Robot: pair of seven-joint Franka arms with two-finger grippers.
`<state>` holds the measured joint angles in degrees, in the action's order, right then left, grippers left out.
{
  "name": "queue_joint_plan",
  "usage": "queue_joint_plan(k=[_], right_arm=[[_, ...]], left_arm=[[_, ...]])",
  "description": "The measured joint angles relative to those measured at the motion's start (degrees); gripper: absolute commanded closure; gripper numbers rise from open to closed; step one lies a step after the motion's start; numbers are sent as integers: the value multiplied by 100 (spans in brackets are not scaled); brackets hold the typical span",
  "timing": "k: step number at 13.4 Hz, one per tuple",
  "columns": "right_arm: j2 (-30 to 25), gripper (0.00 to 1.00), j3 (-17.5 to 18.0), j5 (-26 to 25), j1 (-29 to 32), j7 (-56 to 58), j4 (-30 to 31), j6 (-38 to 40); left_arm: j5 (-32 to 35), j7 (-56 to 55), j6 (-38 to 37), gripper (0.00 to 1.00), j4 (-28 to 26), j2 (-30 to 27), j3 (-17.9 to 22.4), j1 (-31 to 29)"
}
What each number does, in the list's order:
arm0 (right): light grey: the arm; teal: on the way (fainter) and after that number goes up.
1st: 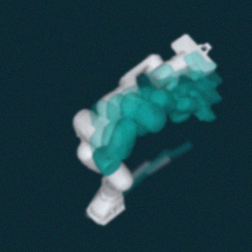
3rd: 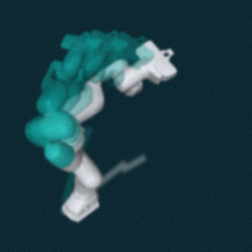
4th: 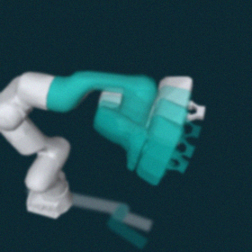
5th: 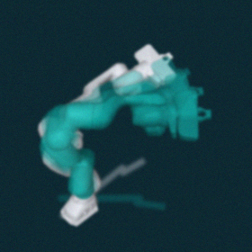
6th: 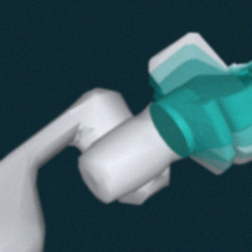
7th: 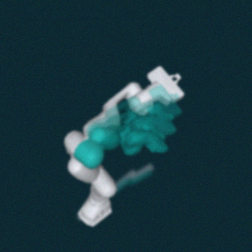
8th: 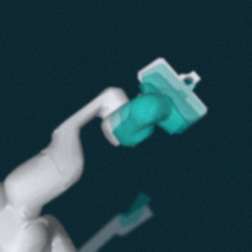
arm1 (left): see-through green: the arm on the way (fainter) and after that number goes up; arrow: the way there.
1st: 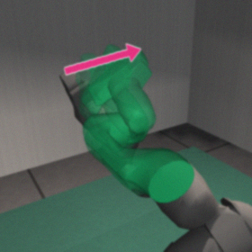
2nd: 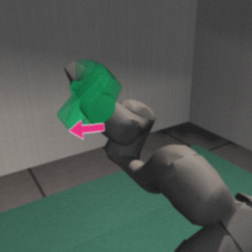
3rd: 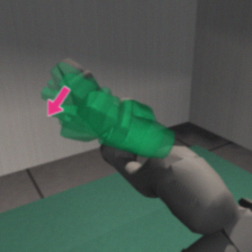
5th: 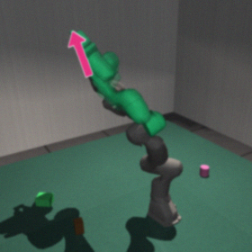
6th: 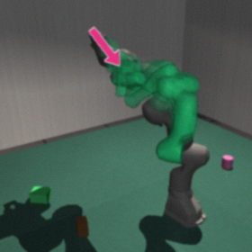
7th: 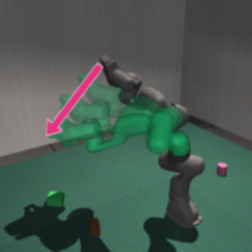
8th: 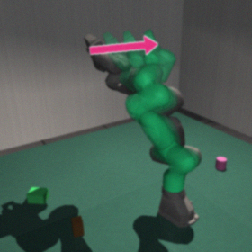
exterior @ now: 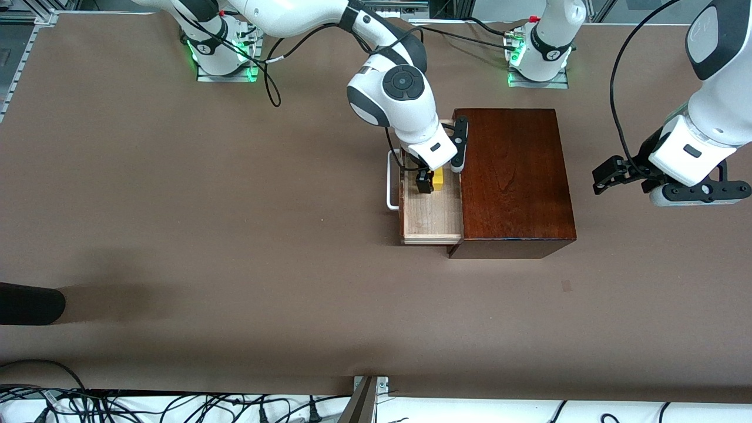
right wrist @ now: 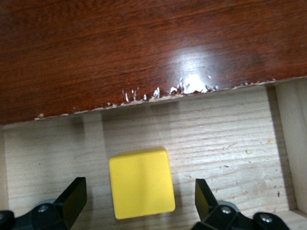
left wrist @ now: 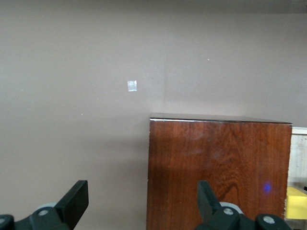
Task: Open drawer, take yellow block, close drawer
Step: 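Move the right gripper over the yellow cube in the drawer, then lower the right gripper and close it on the yellow cube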
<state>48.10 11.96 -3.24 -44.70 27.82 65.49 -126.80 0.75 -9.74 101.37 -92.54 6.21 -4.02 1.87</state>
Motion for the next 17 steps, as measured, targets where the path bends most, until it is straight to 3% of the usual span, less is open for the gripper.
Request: queue_joint_plan(k=[5,6,8,9,10,17], right_arm=[[185,3,-1,-7,-20,0,-3,-182],[216,11,-2,-8,-22,0,-3,-221],[268,49,-2,-9,-24,0,-3,-273],[287,85,-3,-9,-25,0,-3,-294],[304,100,-8,-10,-29,0,-6,-306],[331,100,-227,-13,-224,-81,-156,-288]], left_arm=[[63,0,0,0,126,114,-2,4],[63,0,0,0,131,118,-2,4],[63,0,0,0,137,117,-4,5],[63,0,0,0,139,117,-4,5],[63,0,0,0,139,117,-4,7],[63,0,0,0,139,118,-5,15]])
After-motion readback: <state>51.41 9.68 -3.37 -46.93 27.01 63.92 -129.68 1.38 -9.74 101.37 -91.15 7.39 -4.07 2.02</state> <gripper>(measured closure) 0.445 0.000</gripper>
